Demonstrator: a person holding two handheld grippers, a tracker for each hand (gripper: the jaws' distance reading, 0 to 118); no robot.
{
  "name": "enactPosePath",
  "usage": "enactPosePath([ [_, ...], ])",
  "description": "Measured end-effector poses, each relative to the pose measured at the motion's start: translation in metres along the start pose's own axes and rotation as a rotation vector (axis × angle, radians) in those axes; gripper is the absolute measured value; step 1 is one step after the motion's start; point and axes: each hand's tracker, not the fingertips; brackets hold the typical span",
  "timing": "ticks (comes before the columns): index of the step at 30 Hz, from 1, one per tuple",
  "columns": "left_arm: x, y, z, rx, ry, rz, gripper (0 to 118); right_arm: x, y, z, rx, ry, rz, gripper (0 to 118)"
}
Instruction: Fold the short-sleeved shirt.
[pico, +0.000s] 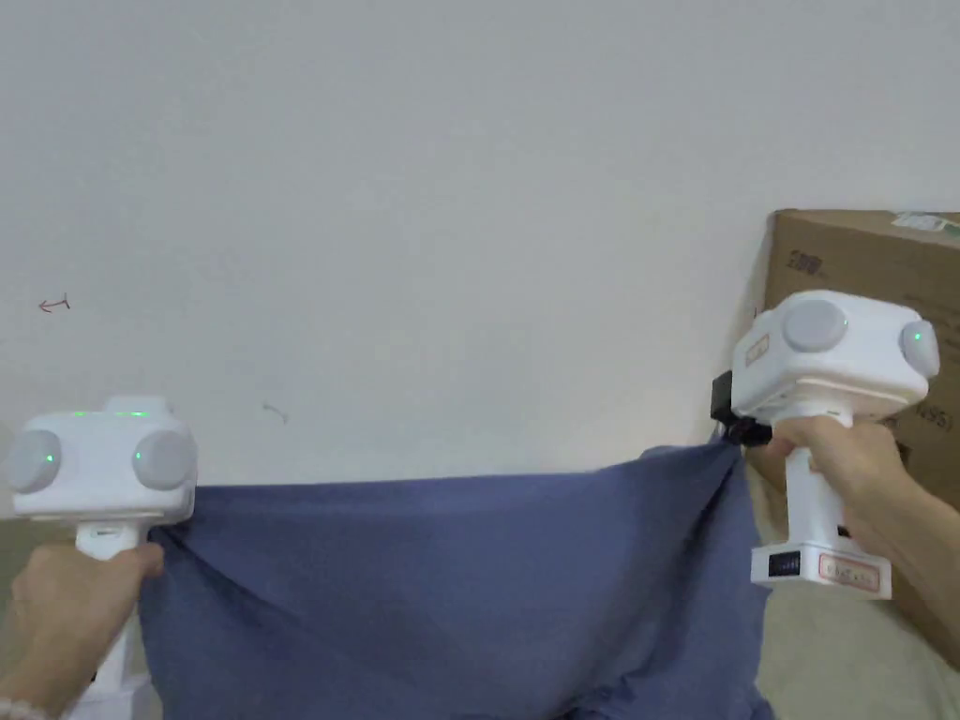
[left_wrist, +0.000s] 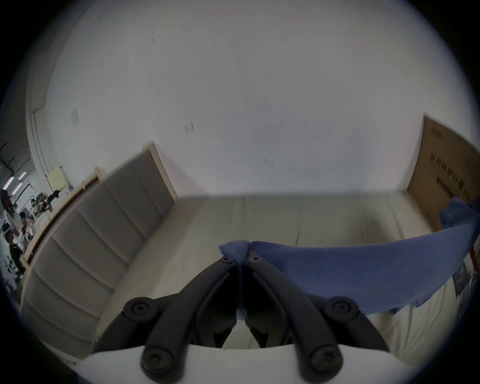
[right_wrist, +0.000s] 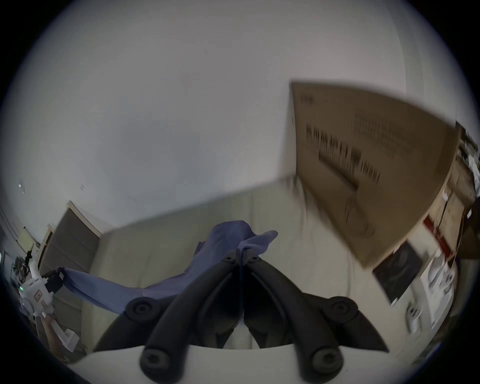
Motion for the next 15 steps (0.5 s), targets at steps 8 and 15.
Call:
enactPosePath([
  [8, 0.003, -0.117, -0.036, -0.146, -0.045, -0.022, 3, 0.034, -0.133, -0.063, -0.255, -0.033, -0.011, 0],
  [15, -0.041, -0.181, 0.057, -0.113, -0.074, -0.056, 3, 0.070, -0.201, 0.032, -0.241, -0.018, 0.022, 0],
])
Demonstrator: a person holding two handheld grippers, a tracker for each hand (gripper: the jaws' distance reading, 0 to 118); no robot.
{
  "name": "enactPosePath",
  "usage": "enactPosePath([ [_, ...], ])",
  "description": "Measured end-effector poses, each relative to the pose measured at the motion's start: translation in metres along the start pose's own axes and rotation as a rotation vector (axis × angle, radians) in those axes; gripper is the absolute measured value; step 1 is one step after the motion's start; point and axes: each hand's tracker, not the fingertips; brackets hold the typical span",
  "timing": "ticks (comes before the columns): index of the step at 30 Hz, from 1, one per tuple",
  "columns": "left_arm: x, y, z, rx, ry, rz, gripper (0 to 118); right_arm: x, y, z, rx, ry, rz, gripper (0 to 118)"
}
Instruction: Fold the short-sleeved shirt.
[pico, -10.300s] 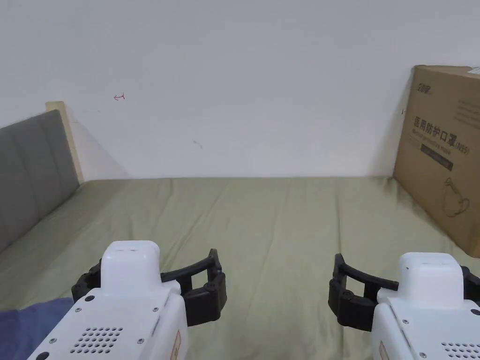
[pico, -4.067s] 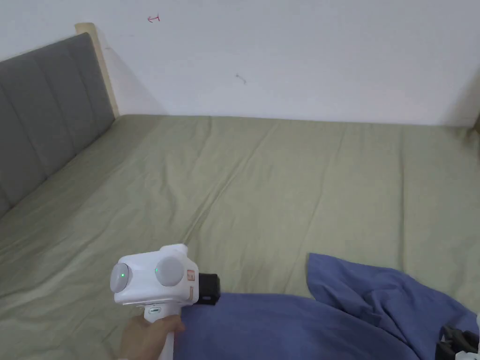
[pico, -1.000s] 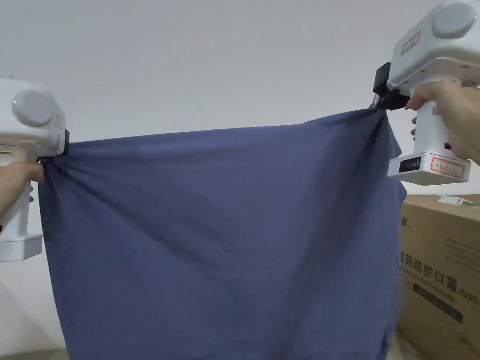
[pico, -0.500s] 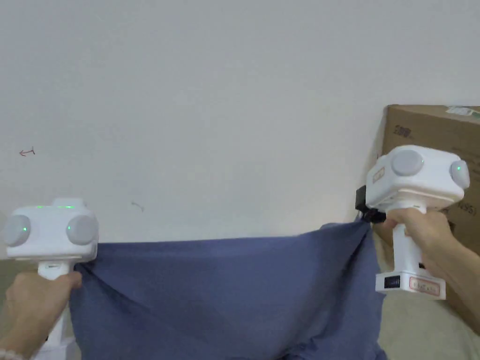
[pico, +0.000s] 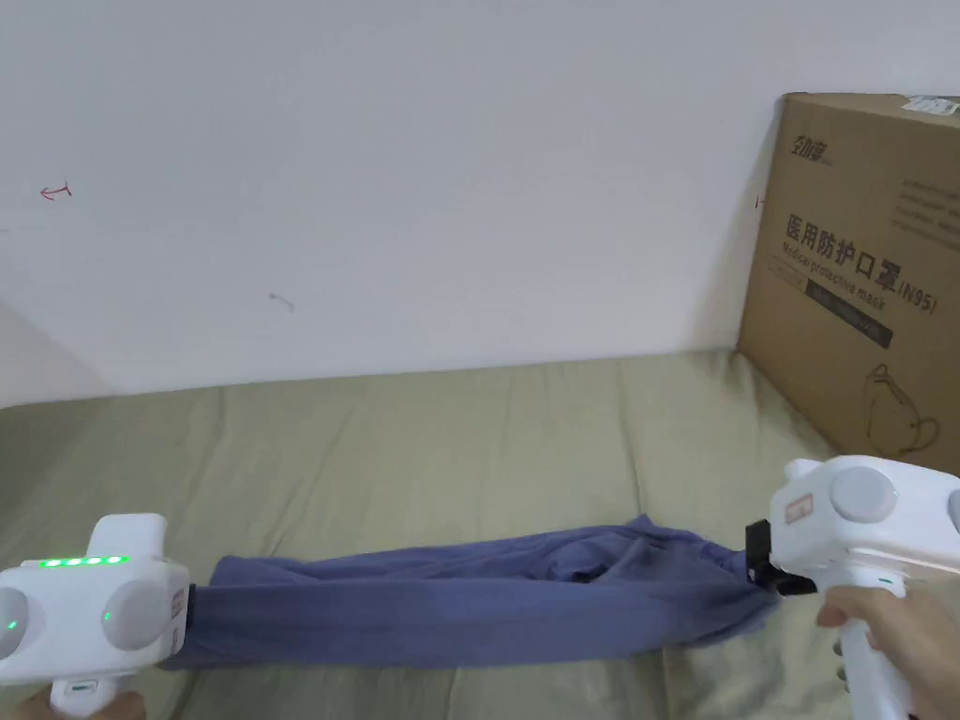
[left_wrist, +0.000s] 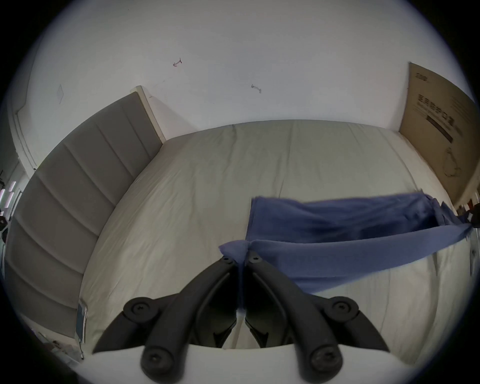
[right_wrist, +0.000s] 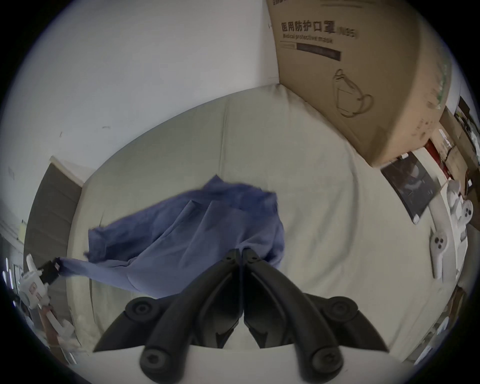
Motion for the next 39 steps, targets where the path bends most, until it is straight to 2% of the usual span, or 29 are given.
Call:
enactPosePath([
  [2, -0.010, -0.028, 0.037, 0.012, -0.024, 0.003, 3, 0.008, -0.037, 0.030, 0.008, -0.009, 0.089, 0],
  [3, -0.013, -0.048, 0.062, 0.041, -0.034, 0.007, 3, 0.012, -0.059, 0.047, 0.000, -0.015, 0.103, 0],
  [6, -0.023, -0.101, 0.121, 0.041, -0.035, 0.031, 3, 0.026, -0.132, 0.092, 0.013, 0.028, 0.029, 0],
  [9, -0.034, -0.160, 0.175, 0.045, -0.035, 0.035, 3, 0.041, -0.214, 0.130, 0.021, 0.030, 0.050, 0],
  [11, -0.036, -0.194, 0.196, 0.019, -0.011, -0.037, 3, 0.054, -0.258, 0.144, 0.020, 0.039, 0.026, 0],
  [13, -0.040, -0.227, 0.208, -0.029, 0.025, -0.073, 3, 0.066, -0.298, 0.152, -0.018, 0.035, -0.002, 0],
  [16, -0.048, -0.269, 0.214, -0.124, -0.033, -0.017, 3, 0.078, -0.344, 0.155, -0.043, 0.015, -0.014, 0],
  [20, -0.049, -0.302, 0.207, -0.154, -0.042, -0.003, 5, 0.090, -0.360, 0.143, -0.047, 0.008, -0.050, 0],
  [21, -0.049, -0.305, 0.203, -0.170, -0.053, -0.006, 10, 0.088, -0.361, 0.143, -0.020, -0.006, -0.055, 4],
  [22, -0.049, -0.307, 0.202, -0.185, -0.052, -0.011, 31, 0.088, -0.360, 0.143, -0.011, 0.000, -0.044, 24],
  [24, -0.046, -0.311, 0.201, -0.193, -0.040, -0.012, 87, 0.080, -0.359, 0.143, -0.007, -0.050, 0.032, 77],
  [25, -0.048, -0.313, 0.201, -0.211, -0.053, -0.012, 110, 0.077, -0.360, 0.144, -0.019, -0.063, 0.073, 90],
  [26, -0.051, -0.315, 0.203, -0.232, -0.087, 0.006, 110, 0.080, -0.361, 0.147, -0.013, -0.067, 0.092, 90],
  [28, -0.055, -0.319, 0.214, -0.202, -0.150, 0.041, 106, 0.077, -0.360, 0.155, -0.003, -0.050, 0.106, 89],
  [31, -0.060, -0.318, 0.229, -0.188, -0.144, 0.050, 105, 0.072, -0.361, 0.173, 0.025, -0.006, 0.139, 85],
  [32, -0.060, -0.320, 0.240, -0.155, -0.155, 0.065, 102, 0.069, -0.362, 0.179, 0.043, -0.001, 0.149, 73],
  [33, -0.062, -0.321, 0.248, -0.129, -0.178, 0.079, 89, 0.066, -0.365, 0.185, 0.056, -0.003, 0.170, 54],
  [34, -0.064, -0.324, 0.253, -0.113, -0.197, 0.087, 53, 0.064, -0.367, 0.189, 0.076, -0.014, 0.178, 13],
  [35, -0.066, -0.328, 0.256, -0.114, -0.196, 0.086, 21, 0.063, -0.371, 0.192, 0.090, -0.015, 0.174, 0],
  [36, -0.066, -0.334, 0.257, -0.116, -0.182, 0.085, 2, 0.064, -0.373, 0.193, 0.084, 0.003, 0.168, 0],
  [39, -0.072, -0.346, 0.254, -0.147, -0.194, 0.100, 2, 0.062, -0.382, 0.189, 0.042, 0.044, 0.155, 0],
])
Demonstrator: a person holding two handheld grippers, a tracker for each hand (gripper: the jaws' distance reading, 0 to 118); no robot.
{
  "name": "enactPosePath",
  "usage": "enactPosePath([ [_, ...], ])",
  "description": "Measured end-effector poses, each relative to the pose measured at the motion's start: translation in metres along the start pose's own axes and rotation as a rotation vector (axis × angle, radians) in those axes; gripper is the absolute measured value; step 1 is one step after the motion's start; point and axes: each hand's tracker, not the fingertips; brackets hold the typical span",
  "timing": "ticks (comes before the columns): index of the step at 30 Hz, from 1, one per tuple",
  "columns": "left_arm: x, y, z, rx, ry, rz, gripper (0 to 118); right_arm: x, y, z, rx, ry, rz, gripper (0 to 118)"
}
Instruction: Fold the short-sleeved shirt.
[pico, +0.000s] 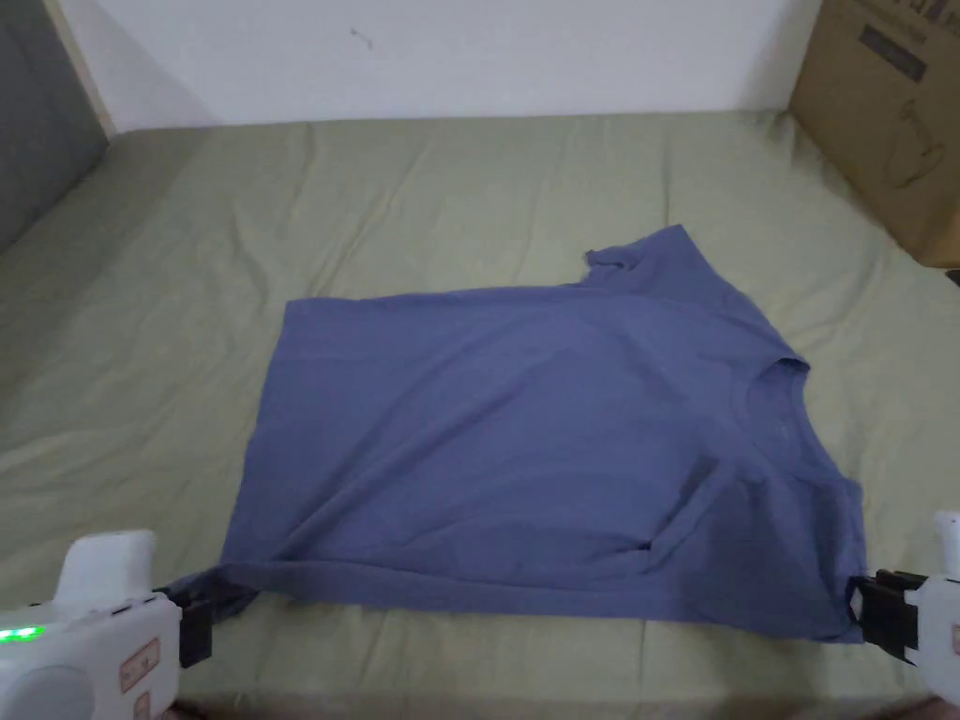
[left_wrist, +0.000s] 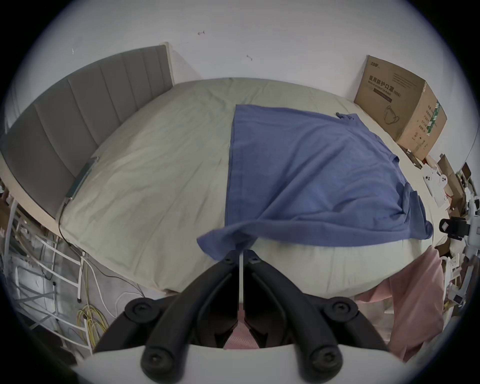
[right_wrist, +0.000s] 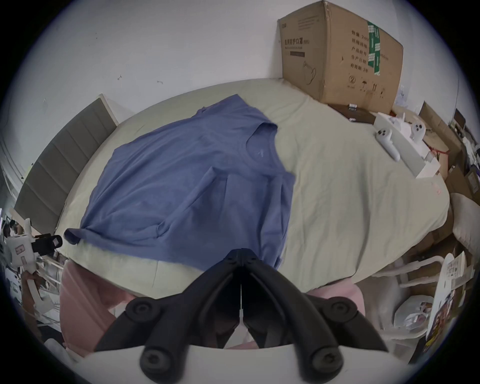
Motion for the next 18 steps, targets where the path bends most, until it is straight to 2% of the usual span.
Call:
enactPosePath([
  [2, -0.004, -0.001, -0.004, 0.001, 0.006, 0.016, 3, -0.003, -0.003, -0.005, -0.020, -0.016, 0.037, 0],
  [3, -0.006, 0.001, -0.005, 0.001, 0.007, 0.017, 11, -0.004, -0.004, -0.008, -0.028, -0.032, 0.053, 0],
  [5, -0.010, 0.008, -0.014, -0.019, 0.004, 0.010, 84, -0.002, -0.004, -0.013, -0.037, -0.033, 0.052, 0],
  [6, -0.011, 0.011, -0.021, -0.019, 0.011, 0.010, 109, -0.001, -0.004, -0.014, -0.045, -0.029, 0.042, 0],
  [7, -0.012, 0.014, -0.024, -0.015, 0.016, 0.018, 112, 0.000, -0.004, -0.015, -0.049, -0.024, 0.033, 0],
  [11, -0.023, 0.028, -0.043, -0.018, -0.015, 0.066, 96, 0.003, -0.003, -0.019, -0.061, -0.029, 0.022, 0],
  [12, -0.024, 0.028, -0.051, -0.040, -0.074, 0.083, 75, 0.004, -0.004, -0.022, -0.068, -0.034, 0.019, 0],
  [13, -0.027, 0.027, -0.059, -0.095, -0.088, 0.098, 27, 0.005, -0.004, -0.024, -0.076, -0.034, 0.015, 0],
  [14, -0.026, 0.025, -0.067, -0.133, -0.103, 0.103, 5, 0.006, -0.004, -0.025, -0.086, -0.033, 0.009, 0],
  [18, -0.010, 0.014, -0.062, -0.133, -0.086, 0.025, 5, 0.009, -0.005, -0.021, -0.076, -0.010, 0.008, 0],
])
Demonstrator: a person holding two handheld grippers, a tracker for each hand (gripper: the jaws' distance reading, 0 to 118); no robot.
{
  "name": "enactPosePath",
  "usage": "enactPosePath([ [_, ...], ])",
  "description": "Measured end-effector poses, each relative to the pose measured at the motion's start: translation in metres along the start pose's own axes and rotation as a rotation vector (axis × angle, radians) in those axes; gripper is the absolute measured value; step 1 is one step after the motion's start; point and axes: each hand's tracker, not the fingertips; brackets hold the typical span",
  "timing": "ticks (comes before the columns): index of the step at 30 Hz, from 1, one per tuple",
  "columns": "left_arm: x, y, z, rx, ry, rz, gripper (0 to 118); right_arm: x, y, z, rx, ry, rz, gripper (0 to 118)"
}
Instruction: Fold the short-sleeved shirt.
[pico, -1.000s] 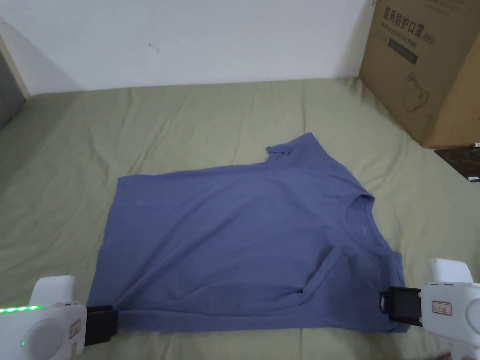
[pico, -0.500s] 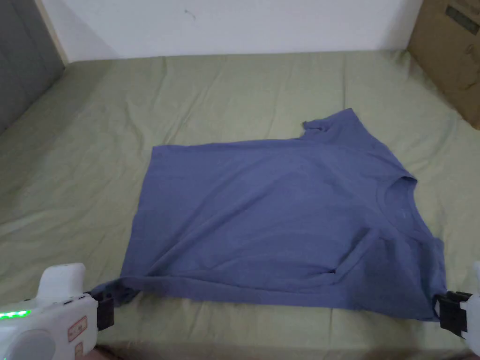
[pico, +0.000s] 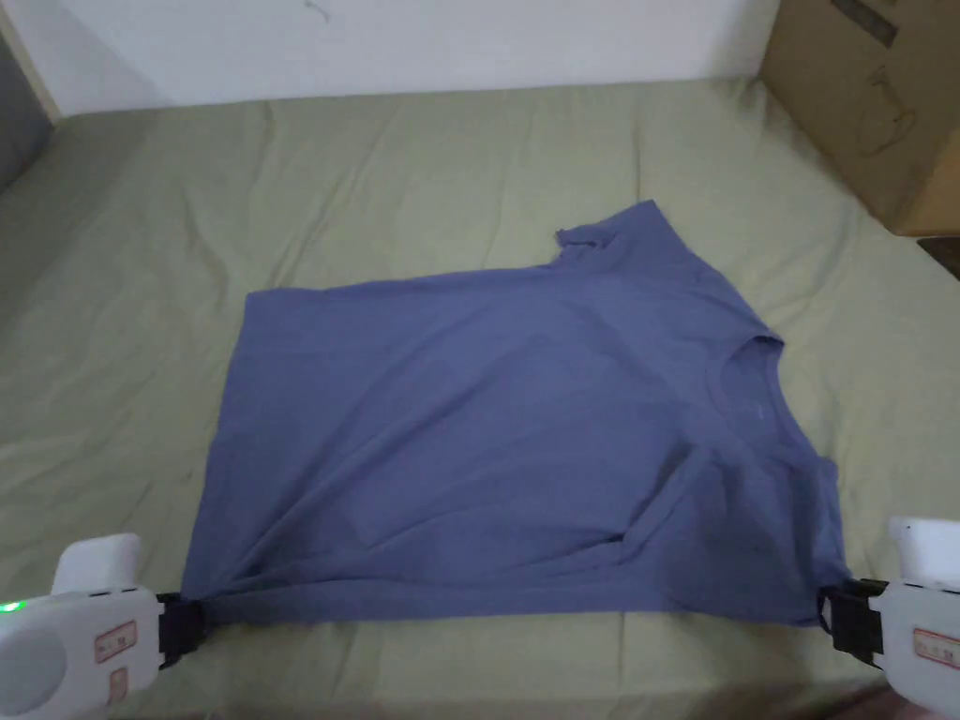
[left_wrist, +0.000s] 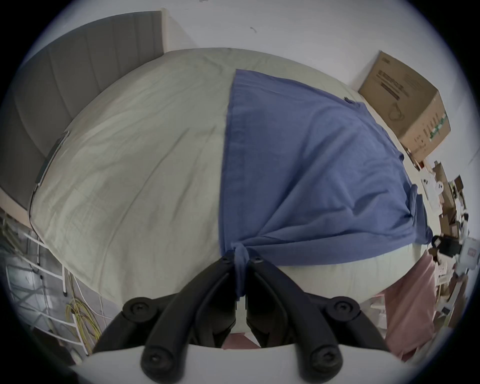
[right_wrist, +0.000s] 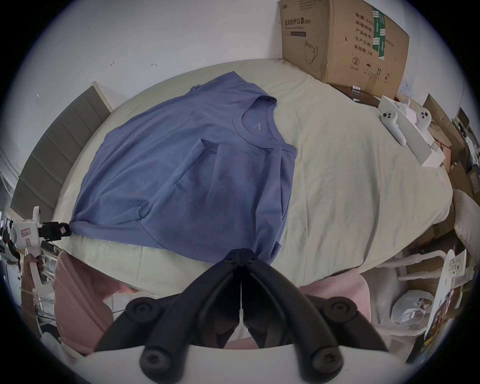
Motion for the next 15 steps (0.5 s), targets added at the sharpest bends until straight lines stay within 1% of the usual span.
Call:
enactPosePath([
  [1, 0.002, 0.001, 0.003, 0.007, 0.011, -0.001, 5, 0.000, 0.000, 0.001, 0.013, -0.002, 0.020, 11],
  [2, 0.003, 0.001, 0.006, 0.010, 0.014, -0.003, 5, -0.001, 0.002, 0.001, 0.019, -0.014, 0.038, 25],
  [3, 0.004, 0.006, 0.010, 0.013, 0.012, -0.004, 5, -0.003, 0.006, -0.001, 0.019, -0.037, 0.073, 35],
  [4, 0.005, 0.007, 0.012, 0.015, 0.010, -0.003, 5, -0.004, 0.009, -0.004, 0.023, -0.053, 0.096, 35],
  [5, 0.006, 0.007, 0.015, 0.018, 0.009, 0.000, 5, -0.003, 0.012, -0.007, 0.024, -0.069, 0.109, 66],
  [6, 0.008, 0.007, 0.017, 0.020, 0.007, 0.000, 5, -0.004, 0.015, -0.011, 0.023, -0.065, 0.107, 89],
  [7, 0.005, 0.010, 0.015, 0.021, 0.009, 0.000, 5, -0.003, 0.018, -0.014, 0.030, -0.052, 0.110, 92],
  [8, 0.007, 0.010, 0.016, 0.022, 0.012, 0.001, 5, -0.001, 0.021, -0.020, 0.017, -0.019, 0.101, 91],
  [9, 0.008, 0.009, 0.016, 0.023, 0.012, 0.002, 5, 0.000, 0.023, -0.028, -0.015, 0.018, 0.075, 91],
  [10, 0.010, 0.008, 0.015, 0.021, 0.012, 0.002, 5, 0.002, 0.024, -0.034, -0.039, 0.041, 0.056, 86],
  [11, 0.008, 0.009, 0.013, 0.018, 0.017, 0.001, 5, 0.003, 0.023, -0.041, -0.060, 0.048, 0.052, 65],
  [12, 0.008, 0.008, 0.012, 0.012, 0.020, -0.001, 5, 0.001, 0.021, -0.047, -0.091, 0.015, 0.097, 24],
  [13, 0.008, 0.008, 0.012, 0.007, 0.021, -0.001, 5, 0.000, 0.018, -0.051, -0.098, -0.038, 0.123, 0],
  [14, 0.009, 0.008, 0.012, 0.002, 0.020, 0.001, 5, -0.001, 0.018, -0.053, -0.094, -0.031, 0.117, 0],
  [15, 0.005, 0.008, 0.010, 0.003, 0.019, 0.001, 5, 0.001, 0.022, -0.053, -0.123, 0.039, 0.093, 0],
])
